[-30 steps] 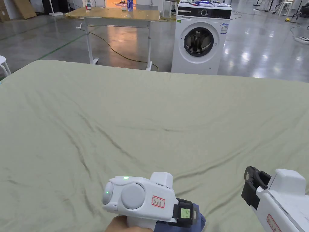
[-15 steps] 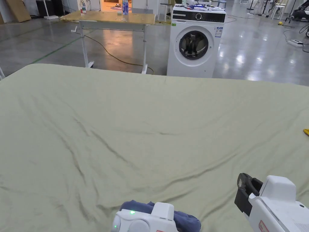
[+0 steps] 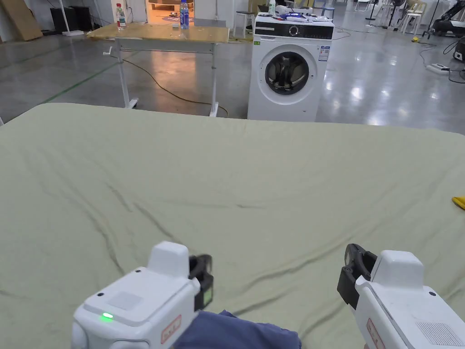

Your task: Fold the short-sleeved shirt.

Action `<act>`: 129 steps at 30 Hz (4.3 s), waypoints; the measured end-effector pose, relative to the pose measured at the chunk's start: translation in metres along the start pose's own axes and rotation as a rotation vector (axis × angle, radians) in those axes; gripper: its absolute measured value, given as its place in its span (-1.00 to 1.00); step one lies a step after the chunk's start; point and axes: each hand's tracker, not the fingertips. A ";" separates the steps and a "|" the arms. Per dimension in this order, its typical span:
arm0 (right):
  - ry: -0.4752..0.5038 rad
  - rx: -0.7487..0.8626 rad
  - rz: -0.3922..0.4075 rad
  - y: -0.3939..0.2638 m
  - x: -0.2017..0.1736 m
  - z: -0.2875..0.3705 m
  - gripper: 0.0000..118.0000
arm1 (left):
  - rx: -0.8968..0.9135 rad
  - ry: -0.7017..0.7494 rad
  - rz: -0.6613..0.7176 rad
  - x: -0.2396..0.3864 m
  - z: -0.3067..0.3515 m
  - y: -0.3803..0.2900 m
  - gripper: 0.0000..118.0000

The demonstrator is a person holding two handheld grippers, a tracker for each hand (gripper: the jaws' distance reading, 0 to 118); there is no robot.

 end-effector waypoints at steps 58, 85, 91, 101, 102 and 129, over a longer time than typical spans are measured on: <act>0.097 -0.299 0.141 -0.152 -0.076 0.000 -1.00 | -0.591 -0.491 0.534 -0.131 -0.051 -0.091 0.35; 0.103 -0.214 0.031 -0.092 -0.058 -0.004 -1.00 | -0.570 -0.668 0.795 -0.150 -0.046 -0.088 -0.70; 0.067 -0.109 0.040 -0.035 -0.038 -0.025 -1.00 | -0.519 -0.547 0.720 -0.222 0.001 -0.030 -0.70; 0.019 -0.019 0.055 0.011 -0.018 -0.037 -1.00 | -0.529 -0.206 0.632 -0.400 0.073 0.033 -0.70; 0.017 -0.018 0.055 0.011 -0.017 -0.036 -1.00 | -0.533 -0.173 0.623 -0.416 0.080 0.035 -0.70; -0.009 -0.089 0.037 -0.006 0.002 -0.034 -1.00 | -0.517 0.544 0.329 -0.435 0.128 0.052 0.00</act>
